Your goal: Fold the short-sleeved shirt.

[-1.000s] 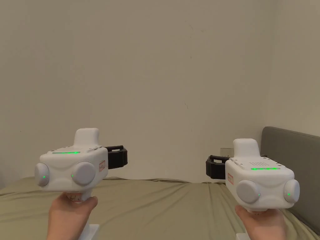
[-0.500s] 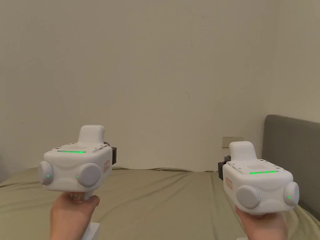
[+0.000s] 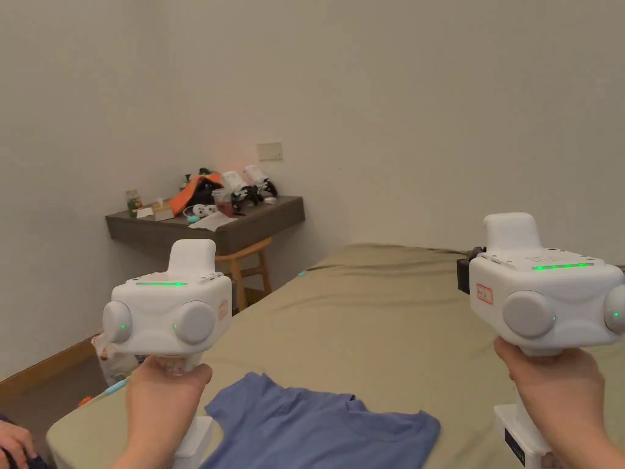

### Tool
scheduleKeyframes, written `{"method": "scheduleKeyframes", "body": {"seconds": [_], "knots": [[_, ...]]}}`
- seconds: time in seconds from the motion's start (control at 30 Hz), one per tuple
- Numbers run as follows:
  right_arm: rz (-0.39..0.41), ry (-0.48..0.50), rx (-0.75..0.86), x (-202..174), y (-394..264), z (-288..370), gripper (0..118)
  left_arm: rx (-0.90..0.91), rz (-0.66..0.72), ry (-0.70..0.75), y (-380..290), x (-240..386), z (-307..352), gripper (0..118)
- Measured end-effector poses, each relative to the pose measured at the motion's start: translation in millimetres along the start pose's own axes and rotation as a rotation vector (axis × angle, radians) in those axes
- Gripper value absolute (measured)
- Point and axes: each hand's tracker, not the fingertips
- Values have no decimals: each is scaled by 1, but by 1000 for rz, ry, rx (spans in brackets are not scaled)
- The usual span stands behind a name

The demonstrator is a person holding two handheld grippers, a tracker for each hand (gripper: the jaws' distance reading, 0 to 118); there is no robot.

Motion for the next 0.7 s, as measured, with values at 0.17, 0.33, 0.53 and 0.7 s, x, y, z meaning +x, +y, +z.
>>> {"method": "scheduleKeyframes", "body": {"seconds": [0.17,0.33,0.53,0.7], "knots": [[53,34,-3,-19,-8,-8,3,-84,-2,-53,-28,-2,-36,114],[180,-47,-63,15,-29,-17,3,-432,52,-295,-94,52,-114,114],[145,-116,-221,81,-85,-49,3,-626,-136,-401,-194,163,-184,114],[73,-107,-363,119,-138,-81,3,-667,-204,-397,-261,217,-209,109]]}}
